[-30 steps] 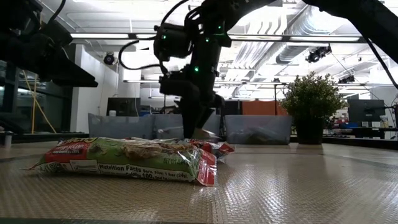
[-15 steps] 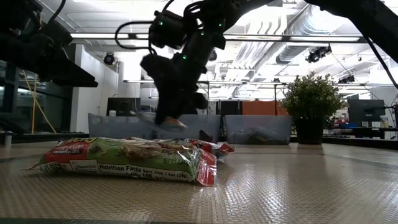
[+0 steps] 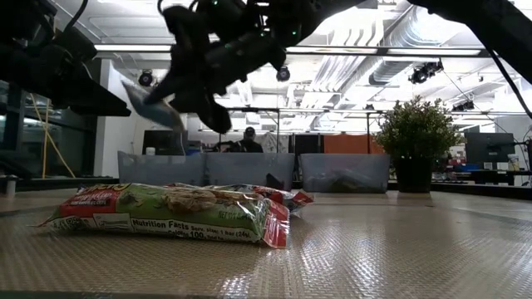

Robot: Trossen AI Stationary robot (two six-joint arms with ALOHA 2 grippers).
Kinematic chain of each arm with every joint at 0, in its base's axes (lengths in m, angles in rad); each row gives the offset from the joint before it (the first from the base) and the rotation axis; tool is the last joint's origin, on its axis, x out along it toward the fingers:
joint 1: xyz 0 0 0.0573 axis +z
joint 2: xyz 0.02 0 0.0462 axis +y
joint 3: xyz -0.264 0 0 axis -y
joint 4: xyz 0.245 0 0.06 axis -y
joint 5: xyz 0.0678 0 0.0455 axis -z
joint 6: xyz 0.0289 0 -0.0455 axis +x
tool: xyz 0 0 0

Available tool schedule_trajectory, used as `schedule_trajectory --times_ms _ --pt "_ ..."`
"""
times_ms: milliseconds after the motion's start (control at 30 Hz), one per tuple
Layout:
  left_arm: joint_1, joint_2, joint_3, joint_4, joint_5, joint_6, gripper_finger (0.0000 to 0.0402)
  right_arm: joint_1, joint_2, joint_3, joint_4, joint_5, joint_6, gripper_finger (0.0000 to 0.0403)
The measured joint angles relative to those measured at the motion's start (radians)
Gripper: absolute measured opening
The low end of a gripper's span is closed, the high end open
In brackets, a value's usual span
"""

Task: Pick and place Granola Bars by type
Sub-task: Put the yellow granola bar into the right black bin

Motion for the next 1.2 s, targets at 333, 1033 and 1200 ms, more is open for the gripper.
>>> schedule_trajectory --times_ms 333,1033,1200 --pt "0.0 -0.001 0.0 0.0 0.001 0.0 0.0243 0.02 -0.091 0.003 0.206 -0.023 -0.03 0.0073" --pt "0.0 0.0 0.0 0.0 0.0 0.0 0.0243 0.019 -0.489 0.003 0.272 0.345 -0.346 0.0073" --pt "0.0 0.0 0.0 0.0 0.0 0.0 0.0243 0.019 -0.551 0.003 0.266 0.441 -0.446 0.0073"
